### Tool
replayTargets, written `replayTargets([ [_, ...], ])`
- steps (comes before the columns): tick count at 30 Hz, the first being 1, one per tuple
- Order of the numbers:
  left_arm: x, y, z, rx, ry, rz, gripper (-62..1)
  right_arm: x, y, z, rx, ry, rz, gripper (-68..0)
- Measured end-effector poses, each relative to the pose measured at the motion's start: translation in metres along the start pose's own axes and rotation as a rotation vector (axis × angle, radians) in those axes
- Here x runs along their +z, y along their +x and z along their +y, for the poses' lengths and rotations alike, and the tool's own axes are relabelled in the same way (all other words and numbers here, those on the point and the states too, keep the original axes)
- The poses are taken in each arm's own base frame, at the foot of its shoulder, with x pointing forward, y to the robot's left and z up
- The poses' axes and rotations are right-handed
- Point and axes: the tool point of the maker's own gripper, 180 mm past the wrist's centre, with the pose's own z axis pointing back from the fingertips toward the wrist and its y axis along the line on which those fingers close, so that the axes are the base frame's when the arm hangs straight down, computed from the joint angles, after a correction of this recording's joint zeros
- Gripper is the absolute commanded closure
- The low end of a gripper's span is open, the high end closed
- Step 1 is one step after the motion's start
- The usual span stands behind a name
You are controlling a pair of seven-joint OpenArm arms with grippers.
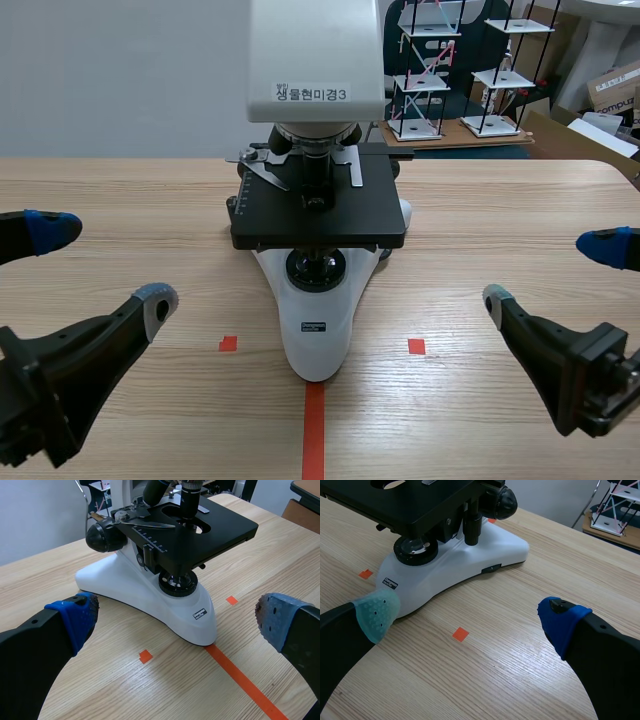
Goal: Point at the eyepiece
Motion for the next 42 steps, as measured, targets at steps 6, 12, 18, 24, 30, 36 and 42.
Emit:
replayTargets([
  [6, 0.0, 0.0, 0.0, 0.0, 0.0, 0.0, -62.3, 0.0, 0.0, 0.0, 0.0, 0.0, 0.0, -60.8],
  [12, 0.0, 0.0, 0.0, 0.0, 0.0, 0.0, -62.3, 0.0, 0.0, 0.0, 0.001, 0.001, 0.0, -60.8],
  [18, 0.0, 0.0, -0.0001, 0.0, 0.0, 0.0, -62.3, -0.0001, 0.0002, -0.0004, 0.017, 0.011, 0.006, -60.8],
  [24, 0.0, 0.0, -0.0001, 0.0, 0.0, 0.0, -62.3, -0.0001, 0.0002, -0.0005, 0.017, 0.011, 0.006, -60.8],
  [30, 0.0, 0.0, -0.0001, 0.0, 0.0, 0.0, -62.3, 0.0, 0.003, -0.0003, 0.017, 0.011, -0.01, -60.8],
  [36, 0.0, -0.0012, -0.0004, 0.0, -0.003, 0.007, -62.3, 0.0, 0.0083, -0.0003, 0.017, 0.011, -0.039, -60.8],
  [42, 0.0, -0.0032, -0.0004, 0.0, -0.002, 0.018, -62.3, 0.0001, 0.0087, -0.0002, 0.017, 0.012, -0.041, -60.9],
])
